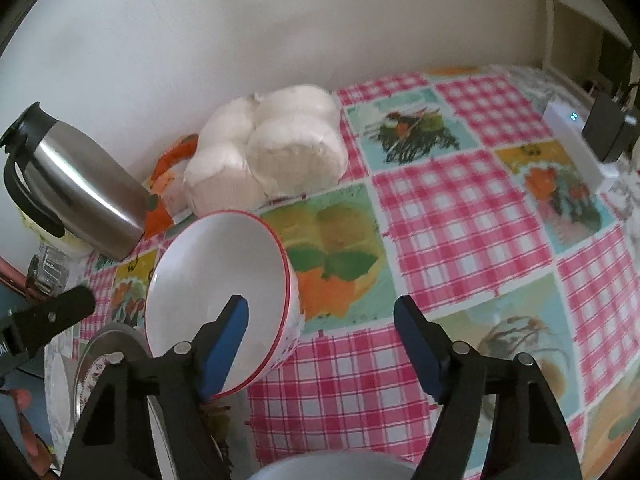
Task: Organize plates and bowls
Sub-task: 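Move both tools to the rim of the red-rimmed white bowl, then close both tools on the red-rimmed bowl rim and lift it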
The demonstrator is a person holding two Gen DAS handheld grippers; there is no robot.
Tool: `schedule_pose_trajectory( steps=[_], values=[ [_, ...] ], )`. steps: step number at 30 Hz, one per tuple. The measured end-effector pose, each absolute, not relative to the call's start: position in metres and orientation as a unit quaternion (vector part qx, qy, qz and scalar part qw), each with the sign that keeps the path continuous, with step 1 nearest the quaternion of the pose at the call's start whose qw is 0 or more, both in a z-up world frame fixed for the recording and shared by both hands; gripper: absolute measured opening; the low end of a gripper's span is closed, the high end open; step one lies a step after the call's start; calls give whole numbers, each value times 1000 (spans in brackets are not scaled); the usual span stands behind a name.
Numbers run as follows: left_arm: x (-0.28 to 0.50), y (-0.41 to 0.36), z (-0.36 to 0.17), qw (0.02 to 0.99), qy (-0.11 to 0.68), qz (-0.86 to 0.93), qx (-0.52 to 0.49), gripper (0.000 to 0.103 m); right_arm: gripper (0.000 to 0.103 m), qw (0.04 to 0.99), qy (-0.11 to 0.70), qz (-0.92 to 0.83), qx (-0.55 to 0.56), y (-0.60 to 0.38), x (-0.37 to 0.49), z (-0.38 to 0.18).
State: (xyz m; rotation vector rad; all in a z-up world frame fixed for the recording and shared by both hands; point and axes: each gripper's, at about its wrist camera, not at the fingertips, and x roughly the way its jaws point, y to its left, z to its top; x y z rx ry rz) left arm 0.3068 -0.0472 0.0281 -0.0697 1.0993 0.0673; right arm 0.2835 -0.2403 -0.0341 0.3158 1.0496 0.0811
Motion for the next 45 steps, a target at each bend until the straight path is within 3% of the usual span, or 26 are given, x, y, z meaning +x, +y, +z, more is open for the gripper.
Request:
schedule_pose_trajectory(
  steps=[3, 5, 7, 11, 17, 22, 36, 45],
  values=[
    [316, -62, 27, 850, 526, 27, -9, 85, 65, 848, 506, 42, 153, -238, 286, -40],
    [324, -69, 22, 842, 539, 27, -2, 77, 59, 842, 513, 43, 162, -239, 286, -44],
    [329, -73, 16, 834, 551, 23, -8, 68, 56, 839, 515, 50, 169, -239, 287, -46],
    [336, -80, 4, 824, 566, 16, -18, 63, 53, 836, 517, 60, 176, -238, 288, -47],
    [343, -91, -17, 807, 590, 10, -16, 42, 42, 829, 518, 82, 196, -236, 289, -49],
    [345, -95, -32, 798, 603, 3, -19, 16, 33, 826, 516, 99, 204, -231, 291, -50],
    [345, -118, -43, 802, 597, -20, -3, 13, 32, 822, 516, 88, 224, -248, 291, -54],
    [330, -120, -12, 830, 556, -35, 8, 13, 32, 830, 501, 87, 230, -256, 284, -37]
  ],
)
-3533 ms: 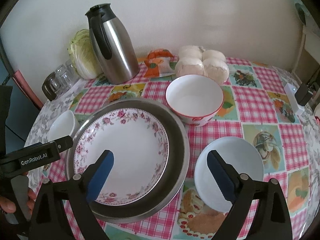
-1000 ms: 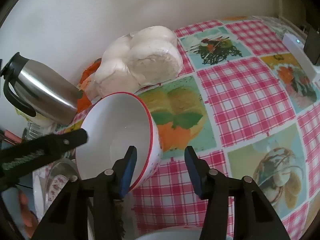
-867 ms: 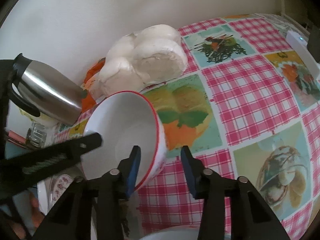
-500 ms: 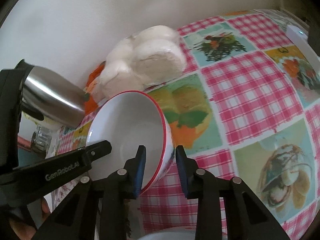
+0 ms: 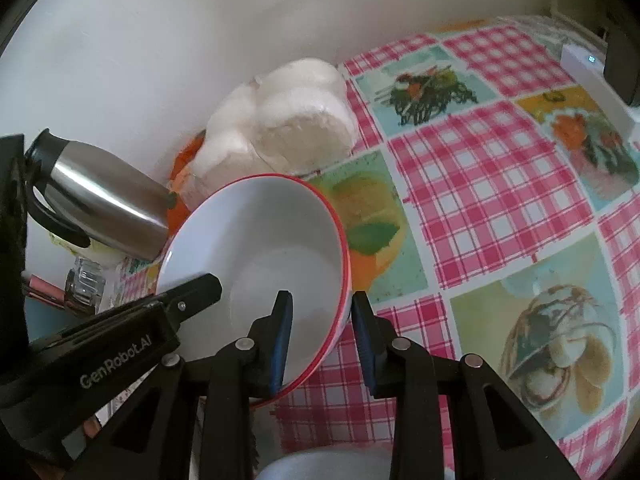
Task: Organize plates and bowls
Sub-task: 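Close both tools on the red-rimmed bowl rim and lift it, then carry the red-rimmed bowl with both tools over the plate in the basin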
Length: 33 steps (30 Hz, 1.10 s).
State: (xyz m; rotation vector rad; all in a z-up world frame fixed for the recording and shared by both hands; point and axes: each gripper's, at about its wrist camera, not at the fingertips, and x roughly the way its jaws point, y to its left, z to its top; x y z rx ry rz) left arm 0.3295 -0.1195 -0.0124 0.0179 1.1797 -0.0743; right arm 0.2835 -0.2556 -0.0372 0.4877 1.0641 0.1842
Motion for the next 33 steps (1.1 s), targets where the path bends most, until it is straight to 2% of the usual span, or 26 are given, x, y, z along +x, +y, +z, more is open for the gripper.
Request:
schedule_pose_trajectory(
  steps=[14, 26, 33],
  values=[
    [287, -111, 42, 866, 493, -38, -71, 13, 32, 858, 456, 119, 203, -249, 249, 29],
    [224, -50, 65, 873, 472, 1, -127, 13, 32, 851, 474, 171, 148, -196, 211, 57],
    [182, -8, 61, 860, 474, 14, -187, 13, 32, 843, 491, 186, 119, -162, 187, 68]
  ],
)
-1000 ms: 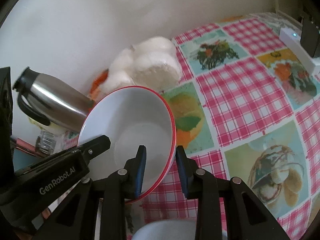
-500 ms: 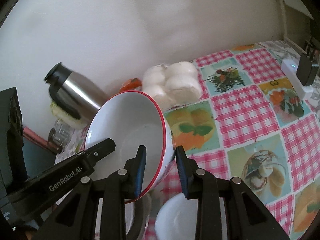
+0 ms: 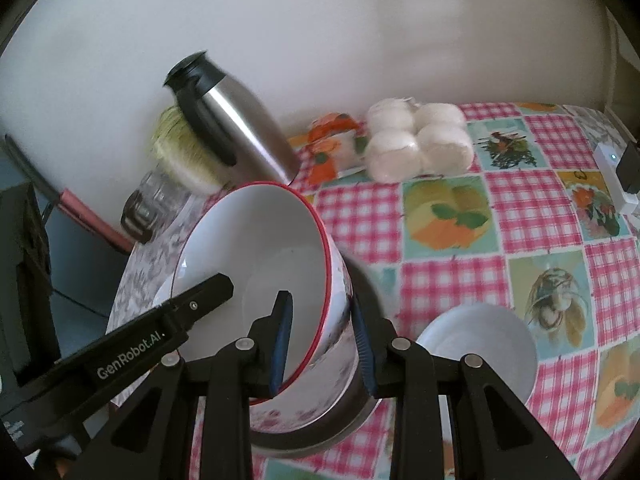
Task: Organize plates and bowls
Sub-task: 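Carry the red-rimmed bowl with both tools over the plate in the basin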
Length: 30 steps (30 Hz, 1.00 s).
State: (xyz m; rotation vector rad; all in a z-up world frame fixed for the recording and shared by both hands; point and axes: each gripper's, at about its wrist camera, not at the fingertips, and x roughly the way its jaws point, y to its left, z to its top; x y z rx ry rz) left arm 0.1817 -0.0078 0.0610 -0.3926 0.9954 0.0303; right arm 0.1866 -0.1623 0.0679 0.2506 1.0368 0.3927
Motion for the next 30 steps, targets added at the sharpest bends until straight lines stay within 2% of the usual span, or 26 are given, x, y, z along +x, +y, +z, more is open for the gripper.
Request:
schedule_pose_trajectory(
  steps=[13, 30],
  values=[
    [130, 33, 49, 846, 478, 29, -233, 13, 32, 833, 511, 195, 78, -123, 147, 67],
    [124, 45, 39, 830, 493, 14, -263, 13, 32, 836, 512, 181, 82, -118, 140, 65]
  ],
)
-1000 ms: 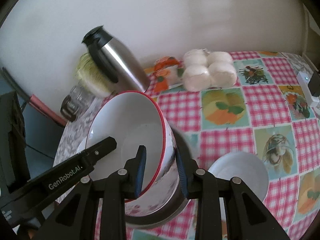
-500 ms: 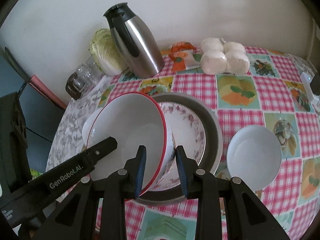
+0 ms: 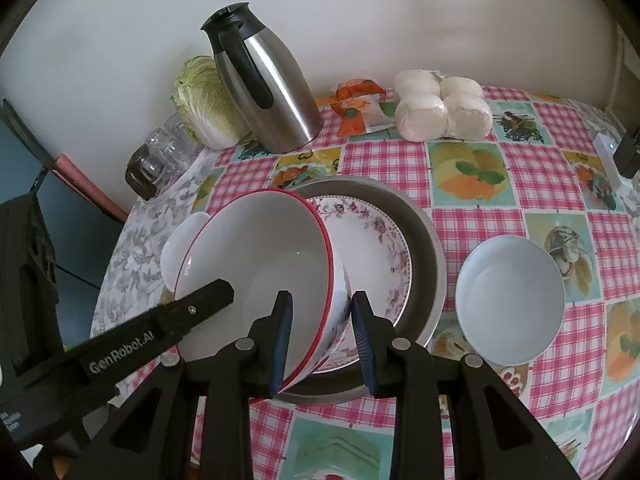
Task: Organize plates and bowls
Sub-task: 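Carry the red-rimmed bowl with both tools over the plate in the basin, then lower the red-rimmed bowl onto the floral plate with both tools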
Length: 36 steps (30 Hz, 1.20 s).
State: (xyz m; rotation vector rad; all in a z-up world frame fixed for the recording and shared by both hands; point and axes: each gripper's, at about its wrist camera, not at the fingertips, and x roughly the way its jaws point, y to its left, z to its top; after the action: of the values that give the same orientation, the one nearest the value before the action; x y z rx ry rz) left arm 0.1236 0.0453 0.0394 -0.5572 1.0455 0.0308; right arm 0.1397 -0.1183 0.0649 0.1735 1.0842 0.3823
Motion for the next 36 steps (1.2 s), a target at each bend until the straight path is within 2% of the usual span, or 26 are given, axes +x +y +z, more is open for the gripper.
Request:
schedule_pose_trajectory(
  steps=[12, 36],
  values=[
    [132, 68, 37, 818, 485, -6, -310, 13, 32, 840, 498, 189, 101, -114, 151, 70],
    [165, 70, -10, 789, 524, -5, -322, 20, 32, 814, 547, 159, 111, -113, 184, 14]
  ],
)
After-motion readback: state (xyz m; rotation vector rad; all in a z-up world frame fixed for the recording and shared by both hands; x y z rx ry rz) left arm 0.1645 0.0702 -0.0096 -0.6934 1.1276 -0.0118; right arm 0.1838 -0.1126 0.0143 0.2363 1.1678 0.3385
